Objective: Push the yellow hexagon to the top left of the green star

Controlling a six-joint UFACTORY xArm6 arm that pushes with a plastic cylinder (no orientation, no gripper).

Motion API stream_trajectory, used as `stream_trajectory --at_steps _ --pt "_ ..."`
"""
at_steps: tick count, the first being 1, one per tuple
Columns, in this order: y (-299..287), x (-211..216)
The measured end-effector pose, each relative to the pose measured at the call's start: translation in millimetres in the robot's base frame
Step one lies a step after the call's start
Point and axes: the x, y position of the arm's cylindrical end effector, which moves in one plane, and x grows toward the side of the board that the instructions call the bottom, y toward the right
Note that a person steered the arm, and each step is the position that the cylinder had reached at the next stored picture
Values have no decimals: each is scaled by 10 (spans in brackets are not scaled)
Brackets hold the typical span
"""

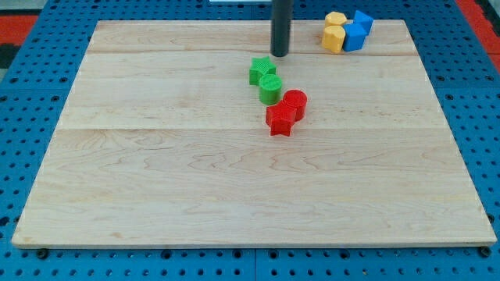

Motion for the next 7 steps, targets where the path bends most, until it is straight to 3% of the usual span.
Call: stream_trajectory --at_steps 3,5,7 --pt "1891 -28" --pt "2254 -453" --pt "1514 -873"
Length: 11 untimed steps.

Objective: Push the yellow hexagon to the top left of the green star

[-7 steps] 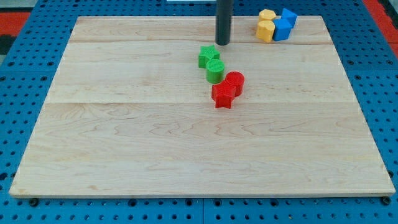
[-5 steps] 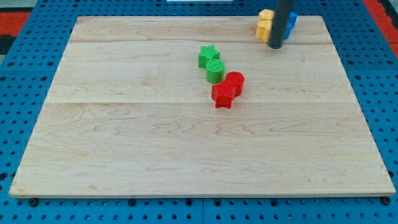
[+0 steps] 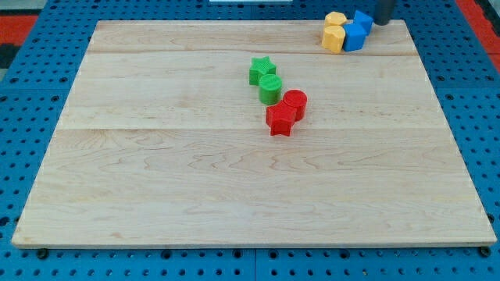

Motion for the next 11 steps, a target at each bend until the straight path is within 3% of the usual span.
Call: stream_trajectory --at_steps 4,5,6,8,9,10,11 --pt "-3427 131" --pt "-3856 326" --pt "-3637 201" --pt "-2327 106" --pt "-2122 160" --pt "-2347 329" --pt "-2969 484"
